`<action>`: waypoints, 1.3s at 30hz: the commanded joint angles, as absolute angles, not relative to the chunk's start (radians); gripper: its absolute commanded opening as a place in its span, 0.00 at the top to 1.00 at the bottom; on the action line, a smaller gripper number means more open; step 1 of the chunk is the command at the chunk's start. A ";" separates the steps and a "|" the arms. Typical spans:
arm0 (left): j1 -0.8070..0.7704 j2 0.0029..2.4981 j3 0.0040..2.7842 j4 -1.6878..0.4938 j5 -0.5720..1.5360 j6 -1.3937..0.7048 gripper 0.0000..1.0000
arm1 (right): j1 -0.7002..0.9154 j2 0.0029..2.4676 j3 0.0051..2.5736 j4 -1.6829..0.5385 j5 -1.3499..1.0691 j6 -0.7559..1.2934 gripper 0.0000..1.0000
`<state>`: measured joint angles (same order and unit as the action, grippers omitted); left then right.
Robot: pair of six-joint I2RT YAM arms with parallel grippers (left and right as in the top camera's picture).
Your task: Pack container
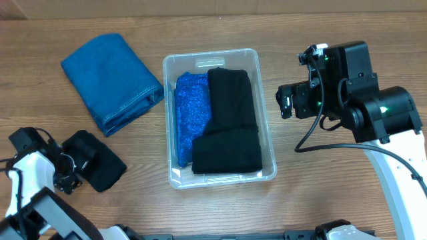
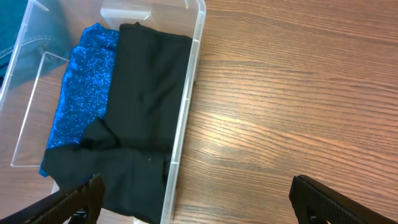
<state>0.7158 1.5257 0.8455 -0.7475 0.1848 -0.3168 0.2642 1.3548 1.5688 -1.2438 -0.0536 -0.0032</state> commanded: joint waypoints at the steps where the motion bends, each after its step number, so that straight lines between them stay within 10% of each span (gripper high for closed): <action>1: 0.722 1.597 0.839 -0.720 0.262 -0.224 0.04 | 0.264 1.343 1.571 -1.240 -0.062 0.001 0.00; 6: 0.722 1.658 0.839 -0.683 0.260 -0.228 0.11 | 0.264 1.343 1.571 -1.240 -0.062 0.001 0.00; 14: 0.720 1.693 0.839 -0.710 0.276 -0.226 0.96 | 0.264 1.343 1.571 -1.245 -0.062 0.001 0.00; 25: 0.713 1.254 0.898 -0.971 1.094 0.124 0.96 | 0.264 1.343 1.571 -1.248 -0.061 0.000 0.00; 33: 0.219 1.180 1.290 -0.976 0.981 0.037 0.96 | 0.236 1.339 1.571 -1.256 -0.007 0.083 0.00; 39: -0.187 1.469 1.536 -1.086 0.815 0.187 0.96 | -0.119 1.272 1.571 -1.298 -0.039 0.240 0.00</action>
<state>-0.0917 1.3716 1.4738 -1.0298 0.8680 0.0822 0.0181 1.3239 1.5688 -1.2842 0.0063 0.1619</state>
